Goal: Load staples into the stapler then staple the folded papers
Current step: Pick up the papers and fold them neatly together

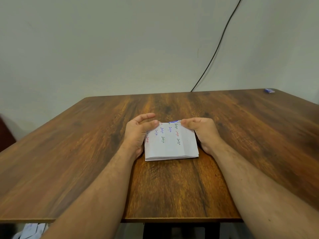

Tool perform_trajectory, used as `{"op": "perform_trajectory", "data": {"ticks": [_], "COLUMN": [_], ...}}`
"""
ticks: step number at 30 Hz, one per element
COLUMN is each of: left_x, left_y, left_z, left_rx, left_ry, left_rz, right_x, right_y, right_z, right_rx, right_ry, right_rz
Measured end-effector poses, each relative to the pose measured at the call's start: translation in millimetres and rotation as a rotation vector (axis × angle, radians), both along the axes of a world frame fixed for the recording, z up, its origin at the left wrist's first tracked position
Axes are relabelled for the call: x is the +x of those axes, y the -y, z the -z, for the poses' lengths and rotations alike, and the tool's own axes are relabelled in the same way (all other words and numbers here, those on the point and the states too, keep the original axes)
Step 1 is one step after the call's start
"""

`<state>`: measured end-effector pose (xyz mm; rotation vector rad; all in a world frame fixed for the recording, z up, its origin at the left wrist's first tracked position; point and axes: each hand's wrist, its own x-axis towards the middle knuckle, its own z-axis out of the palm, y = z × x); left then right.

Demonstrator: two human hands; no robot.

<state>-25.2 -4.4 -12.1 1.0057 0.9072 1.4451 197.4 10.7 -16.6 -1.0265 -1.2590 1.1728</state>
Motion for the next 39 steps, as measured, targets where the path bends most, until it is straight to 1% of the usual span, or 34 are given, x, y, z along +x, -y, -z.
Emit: {"op": "perform_trajectory", "data": {"ticks": [4, 6, 10, 13, 17, 20, 24, 30, 32, 36, 39], "left_x": [1, 1, 2, 2, 1, 1, 1, -2, 0, 3, 4], "left_y": [0, 0, 1, 0, -1, -4, -7, -3, 0, 4, 4], "left_z": [0, 0, 0, -1, 0, 3, 5, 2, 1, -3, -3], "left_rx": [0.018, 0.021, 0.030, 0.024, 0.041, 0.044, 0.008, 0.050, 0.057, -0.018, -0.011], "left_ry": [0.020, 0.027, 0.035, 0.033, 0.042, 0.025, -0.039, 0.024, 0.017, -0.053, -0.026], "left_rz": [-0.043, -0.061, -0.048, -0.033, -0.063, -0.053, -0.060, -0.146, -0.117, 0.090, 0.065], "right_x": [0, 0, -1, -1, 0, -1, 0, -4, -4, -1, -2], "right_y": [1, 1, 0, -1, -1, -1, -2, -1, -1, -4, -4], "right_z": [-4, -3, -1, -1, -4, -3, -1, -4, -4, -4, -4], "right_rx": [-0.001, -0.011, -0.020, -0.014, -0.048, -0.055, -0.041, -0.060, -0.057, -0.037, -0.043], "right_ry": [-0.053, -0.028, 0.024, -0.007, -0.056, -0.028, -0.065, -0.028, -0.021, -0.088, -0.112], "right_rz": [-0.065, -0.075, -0.019, -0.005, -0.065, -0.044, 0.008, -0.121, -0.105, -0.005, -0.040]}}
